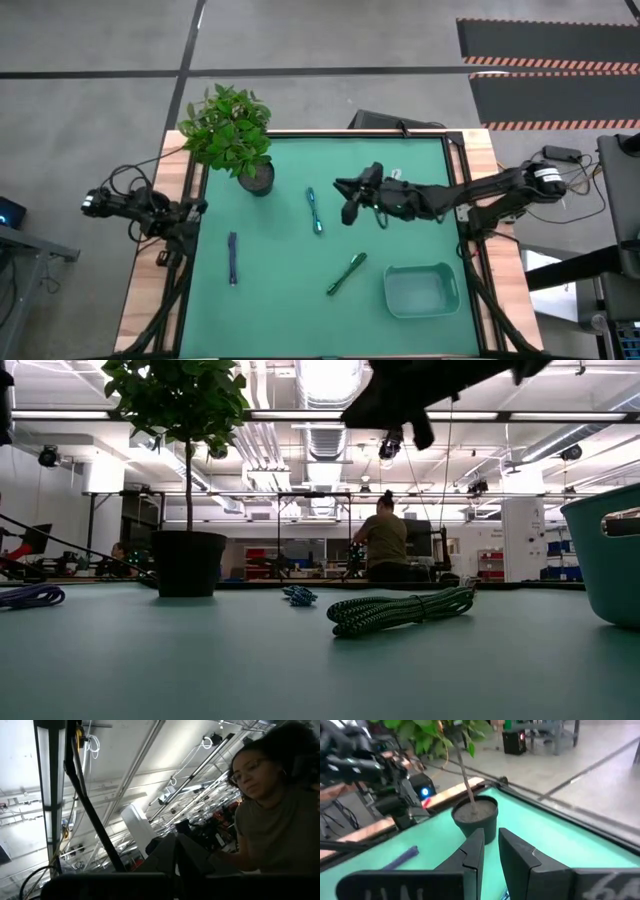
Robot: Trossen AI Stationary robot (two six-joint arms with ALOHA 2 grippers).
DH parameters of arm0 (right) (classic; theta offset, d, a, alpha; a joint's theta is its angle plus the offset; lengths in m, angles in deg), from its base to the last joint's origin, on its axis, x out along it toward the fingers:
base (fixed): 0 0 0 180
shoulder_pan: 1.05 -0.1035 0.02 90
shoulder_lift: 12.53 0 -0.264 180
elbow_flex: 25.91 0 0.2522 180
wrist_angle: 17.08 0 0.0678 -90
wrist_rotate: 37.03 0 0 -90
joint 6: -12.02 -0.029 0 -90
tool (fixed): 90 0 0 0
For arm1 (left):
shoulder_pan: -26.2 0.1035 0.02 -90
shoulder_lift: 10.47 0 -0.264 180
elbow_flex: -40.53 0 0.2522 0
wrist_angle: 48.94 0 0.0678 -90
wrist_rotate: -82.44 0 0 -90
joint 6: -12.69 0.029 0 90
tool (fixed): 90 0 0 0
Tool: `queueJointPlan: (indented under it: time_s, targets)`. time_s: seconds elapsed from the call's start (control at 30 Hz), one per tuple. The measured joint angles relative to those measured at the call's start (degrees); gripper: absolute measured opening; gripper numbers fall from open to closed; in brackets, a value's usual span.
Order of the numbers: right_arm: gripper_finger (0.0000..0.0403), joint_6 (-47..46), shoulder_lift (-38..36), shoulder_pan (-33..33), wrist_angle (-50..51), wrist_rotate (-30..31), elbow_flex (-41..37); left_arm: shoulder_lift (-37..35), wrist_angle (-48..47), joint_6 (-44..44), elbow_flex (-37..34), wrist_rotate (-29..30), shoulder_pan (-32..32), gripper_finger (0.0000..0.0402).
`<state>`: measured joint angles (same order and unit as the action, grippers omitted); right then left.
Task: Pick and place USB-C Cables
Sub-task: Put the black blue charger cable into the green bin
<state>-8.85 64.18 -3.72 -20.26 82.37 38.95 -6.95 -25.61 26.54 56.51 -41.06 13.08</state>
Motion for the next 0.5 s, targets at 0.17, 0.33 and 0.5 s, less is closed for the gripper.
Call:
queueJointPlan:
  time_s: [0.17,0.33,0.5]
  targets:
    - [0.0047,-1.7,5.4,2.5,6.8,-1.3,6.6,0.1,0.0,0.0,0.0,0.0,0.0,0.0000]
    - [0.0047,-2.1,11.7,3.9,14.3,-1.3,14.2,0.0,0.0,0.0,0.0,0.0,0.0,0.0000]
    - [0.0047,-2.6,18.2,4.3,21.3,-1.4,22.2,0.0,0.0,0.0,0.0,0.0,0.0,0.0000]
